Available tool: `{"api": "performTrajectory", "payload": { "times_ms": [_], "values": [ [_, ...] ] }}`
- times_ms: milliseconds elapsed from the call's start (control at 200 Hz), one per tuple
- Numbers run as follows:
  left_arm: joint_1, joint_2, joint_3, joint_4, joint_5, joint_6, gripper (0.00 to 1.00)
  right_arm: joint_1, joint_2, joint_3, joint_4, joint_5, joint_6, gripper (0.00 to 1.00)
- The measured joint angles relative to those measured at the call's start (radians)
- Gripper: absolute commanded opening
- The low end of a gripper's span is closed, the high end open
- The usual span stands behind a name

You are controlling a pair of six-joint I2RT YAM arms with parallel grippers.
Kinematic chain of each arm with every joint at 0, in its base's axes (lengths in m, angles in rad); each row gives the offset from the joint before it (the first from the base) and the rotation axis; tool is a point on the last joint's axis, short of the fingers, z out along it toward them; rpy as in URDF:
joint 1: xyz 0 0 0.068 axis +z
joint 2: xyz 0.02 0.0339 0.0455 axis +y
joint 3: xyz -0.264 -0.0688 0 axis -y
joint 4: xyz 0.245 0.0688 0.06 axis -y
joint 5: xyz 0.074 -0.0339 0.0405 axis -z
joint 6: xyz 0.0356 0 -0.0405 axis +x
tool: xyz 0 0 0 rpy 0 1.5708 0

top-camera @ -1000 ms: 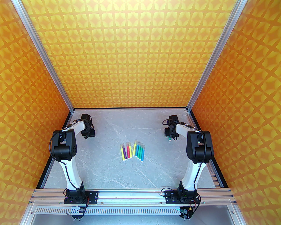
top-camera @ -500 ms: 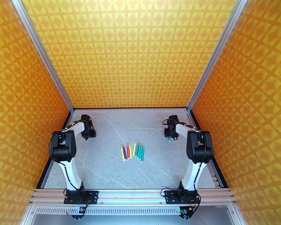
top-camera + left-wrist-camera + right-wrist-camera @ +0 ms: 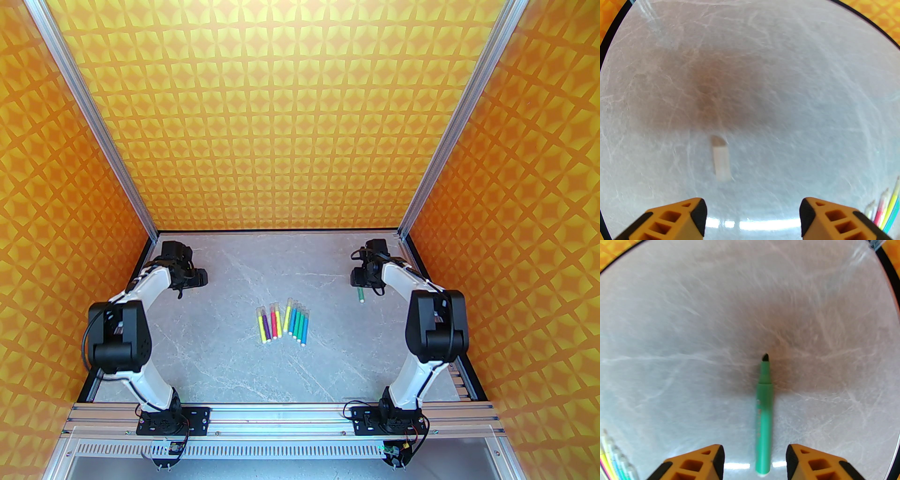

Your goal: Open the pen caps

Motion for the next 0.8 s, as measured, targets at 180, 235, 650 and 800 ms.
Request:
{"api": "performTrajectory", "payload": {
  "times_ms": [180,235,650,800],
  "values": [
    [-0.026,-0.124,-0.126,0.088,0.052,-0.011,0.76,0.066,-0.082,-0.018,-0.053,-0.006,0.026,0.61],
    [-0.039,-0.161,-0.162,0.116,0.064,-0.015,0.83,0.088,-0.103,-0.019,-0.073,-0.006,0.035,0.61],
    [-0.101,-0.382,-0.406,0.345,0.133,-0.048,0.89,0.324,-0.236,-0.127,-0.154,-0.01,0.163,0.61],
    [-0.12,-0.413,-0.456,0.406,0.149,-0.047,0.89,0.414,-0.258,-0.163,-0.167,0.01,0.233,0.6]
  ]
}}
